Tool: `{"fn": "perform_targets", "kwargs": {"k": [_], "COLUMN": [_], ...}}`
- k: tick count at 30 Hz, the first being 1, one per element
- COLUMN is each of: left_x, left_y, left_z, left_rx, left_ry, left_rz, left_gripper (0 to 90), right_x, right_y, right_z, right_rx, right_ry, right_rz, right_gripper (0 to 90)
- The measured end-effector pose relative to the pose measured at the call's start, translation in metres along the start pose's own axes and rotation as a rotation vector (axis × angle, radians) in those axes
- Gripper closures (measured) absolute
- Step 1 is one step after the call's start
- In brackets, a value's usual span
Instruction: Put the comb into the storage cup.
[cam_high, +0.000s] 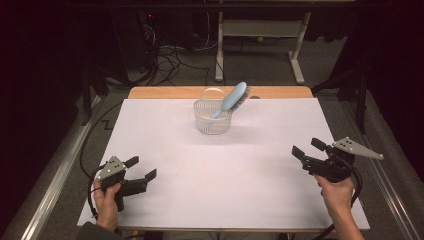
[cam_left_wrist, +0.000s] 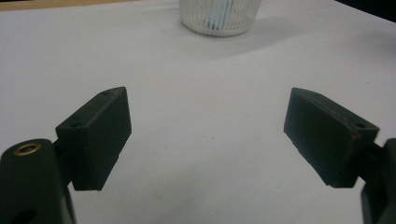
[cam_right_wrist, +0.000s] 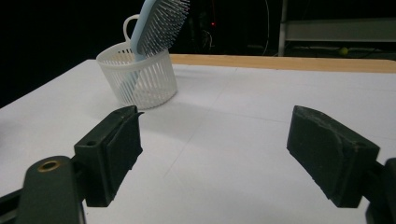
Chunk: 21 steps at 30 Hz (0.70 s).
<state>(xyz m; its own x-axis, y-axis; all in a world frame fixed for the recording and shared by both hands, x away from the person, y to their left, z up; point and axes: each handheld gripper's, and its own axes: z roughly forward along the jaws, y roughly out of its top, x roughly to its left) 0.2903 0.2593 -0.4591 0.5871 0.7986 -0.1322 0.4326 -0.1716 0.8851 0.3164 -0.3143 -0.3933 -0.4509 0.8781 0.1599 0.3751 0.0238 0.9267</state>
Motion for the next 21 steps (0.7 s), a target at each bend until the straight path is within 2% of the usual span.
{"fn": "perform_targets", "kwargs": {"k": [21], "left_x": [0.000], "left_y": [0.000], "left_z": [-0.001], "left_rx": [-0.002], "left_ry": [0.004], "left_rz": [-0.004], "left_gripper": [16.1], "right_x": [-0.003], "right_y": [-0.024], "right_z": [-0.021], "right_rx": [-0.015], "right_ry": [-0.022], "right_rz": [0.032], "right_gripper": [17.2]}}
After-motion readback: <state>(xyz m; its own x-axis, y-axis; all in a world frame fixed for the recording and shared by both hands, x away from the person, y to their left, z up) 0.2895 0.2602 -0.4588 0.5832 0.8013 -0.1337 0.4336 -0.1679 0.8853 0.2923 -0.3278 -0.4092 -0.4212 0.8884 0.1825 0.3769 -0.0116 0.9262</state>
